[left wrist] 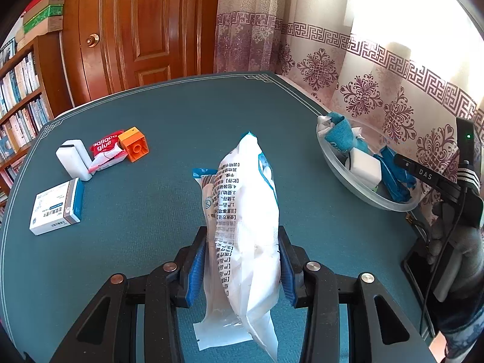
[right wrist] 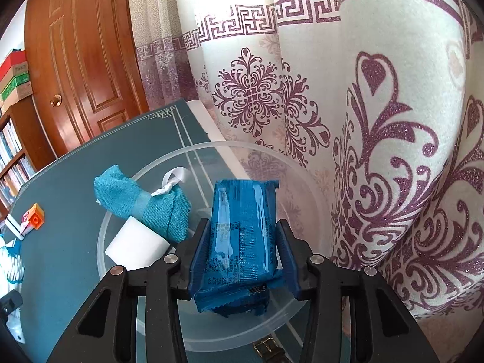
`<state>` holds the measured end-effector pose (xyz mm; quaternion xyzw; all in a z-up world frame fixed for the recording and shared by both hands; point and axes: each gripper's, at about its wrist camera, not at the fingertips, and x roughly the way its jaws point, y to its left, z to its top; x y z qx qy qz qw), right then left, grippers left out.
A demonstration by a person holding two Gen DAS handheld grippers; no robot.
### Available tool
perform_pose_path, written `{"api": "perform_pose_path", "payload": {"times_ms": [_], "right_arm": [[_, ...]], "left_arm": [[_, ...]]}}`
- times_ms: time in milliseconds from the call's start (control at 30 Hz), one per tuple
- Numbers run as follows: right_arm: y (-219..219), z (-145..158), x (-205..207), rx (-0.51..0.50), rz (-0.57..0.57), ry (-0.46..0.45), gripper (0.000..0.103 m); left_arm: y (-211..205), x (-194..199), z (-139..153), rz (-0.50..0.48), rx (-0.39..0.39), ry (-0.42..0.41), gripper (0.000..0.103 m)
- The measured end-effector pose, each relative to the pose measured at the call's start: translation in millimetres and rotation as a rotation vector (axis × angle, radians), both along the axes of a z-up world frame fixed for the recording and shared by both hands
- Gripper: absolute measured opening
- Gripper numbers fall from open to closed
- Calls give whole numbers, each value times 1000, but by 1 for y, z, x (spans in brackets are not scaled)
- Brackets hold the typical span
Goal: Organize objects
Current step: 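Carry the blue packet into the clear bowl and release with the right gripper, then carry the white plastic bag into the clear bowl and release with the left gripper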
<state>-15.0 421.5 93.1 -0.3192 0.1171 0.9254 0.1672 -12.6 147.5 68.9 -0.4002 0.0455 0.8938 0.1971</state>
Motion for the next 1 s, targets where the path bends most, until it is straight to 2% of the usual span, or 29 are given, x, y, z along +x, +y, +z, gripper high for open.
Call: {"api": "perform_pose_path", "payload": {"times_ms": [100, 467, 1000], "right_arm": [[-2, 3, 3, 15, 1, 9, 49], [-25, 14, 39, 91, 55, 42, 49], [-34, 12, 78, 93, 129, 62, 49]], "left_arm": [[2, 0, 0, -5, 0, 0, 44], [25, 1, 4, -56, -5, 2, 44], [113, -4, 38, -207, 21, 72, 44]]}}
